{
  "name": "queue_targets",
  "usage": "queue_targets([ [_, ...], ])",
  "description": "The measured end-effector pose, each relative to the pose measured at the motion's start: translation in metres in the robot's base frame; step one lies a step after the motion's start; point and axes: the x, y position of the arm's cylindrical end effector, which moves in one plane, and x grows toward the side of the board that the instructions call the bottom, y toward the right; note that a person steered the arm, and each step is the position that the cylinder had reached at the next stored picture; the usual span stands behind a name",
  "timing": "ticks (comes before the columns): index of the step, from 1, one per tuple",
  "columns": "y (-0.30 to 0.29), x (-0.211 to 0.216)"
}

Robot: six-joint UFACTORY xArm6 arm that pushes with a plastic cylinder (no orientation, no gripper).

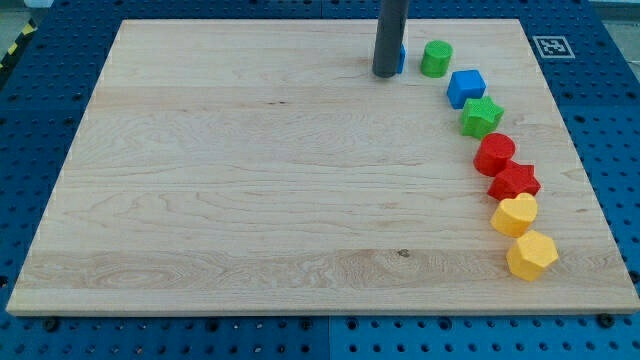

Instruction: Push the blue triangle slightly right

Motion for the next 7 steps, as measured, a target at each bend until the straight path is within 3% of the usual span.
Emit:
queue_targets([
  [3,0.000,-0.047],
  [7,-0.026,-0.064],
])
